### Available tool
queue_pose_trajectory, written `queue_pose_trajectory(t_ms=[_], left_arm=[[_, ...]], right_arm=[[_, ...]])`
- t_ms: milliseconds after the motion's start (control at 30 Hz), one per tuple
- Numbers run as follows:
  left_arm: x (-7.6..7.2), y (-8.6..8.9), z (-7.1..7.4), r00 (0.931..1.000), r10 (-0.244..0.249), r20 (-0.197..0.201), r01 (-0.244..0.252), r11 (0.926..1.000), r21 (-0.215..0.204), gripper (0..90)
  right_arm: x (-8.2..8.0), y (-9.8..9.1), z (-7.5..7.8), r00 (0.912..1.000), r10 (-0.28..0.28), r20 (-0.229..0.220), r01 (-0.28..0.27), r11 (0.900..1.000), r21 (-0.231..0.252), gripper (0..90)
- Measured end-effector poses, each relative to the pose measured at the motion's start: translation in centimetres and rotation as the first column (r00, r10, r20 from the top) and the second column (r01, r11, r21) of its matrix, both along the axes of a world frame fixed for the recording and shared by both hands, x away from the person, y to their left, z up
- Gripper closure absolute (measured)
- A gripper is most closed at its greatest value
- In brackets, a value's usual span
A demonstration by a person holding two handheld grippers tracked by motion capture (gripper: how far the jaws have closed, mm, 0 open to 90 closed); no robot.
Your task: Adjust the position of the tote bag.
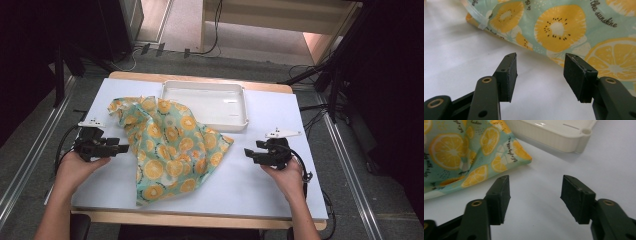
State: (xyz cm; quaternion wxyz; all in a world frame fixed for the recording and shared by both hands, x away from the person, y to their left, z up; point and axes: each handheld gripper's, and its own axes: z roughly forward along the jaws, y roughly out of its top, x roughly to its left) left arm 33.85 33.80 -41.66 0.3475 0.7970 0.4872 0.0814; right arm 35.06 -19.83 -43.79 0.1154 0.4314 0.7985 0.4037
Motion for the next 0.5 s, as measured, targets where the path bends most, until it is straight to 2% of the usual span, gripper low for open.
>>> queue_pose_trajectory(t_ms=[200, 233, 300, 400, 500], left_arm=[[-0.2, -0.5, 0.1, 0.9994, -0.03, 0.017, 0.03, 0.9995, 0.011, 41.6], [-0.1, -0.6, 0.1, 0.9987, -0.047, 0.018, 0.047, 0.9989, 0.003, 40.5], [-0.1, -0.8, 0.1, 0.9983, -0.055, 0.019, 0.055, 0.9985, 0.004, 40.0], [-0.2, -1.1, 0.3, 0.997, -0.074, 0.024, 0.074, 0.9973, -0.002, 39.1], [-0.2, -1.1, 0.3, 0.997, -0.073, 0.027, 0.073, 0.9973, -0.008, 39.0]], right_arm=[[0.1, -0.2, 0.2, 0.9998, 0.022, -0.001, -0.022, 0.9992, 0.034, 50.5], [0.3, -0.3, 0.3, 0.9983, 0.041, -0.041, -0.039, 0.9977, 0.056, 50.8], [0.4, -0.3, 0.3, 0.9976, 0.047, -0.052, -0.043, 0.9971, 0.062, 51.3], [0.2, 0.0, 0.3, 0.9982, 0.057, -0.02, -0.056, 0.9983, 0.018, 51.9], [0.1, 0.1, 0.4, 0.998, 0.062, -0.01, -0.062, 0.9979, 0.021, 52.1]])
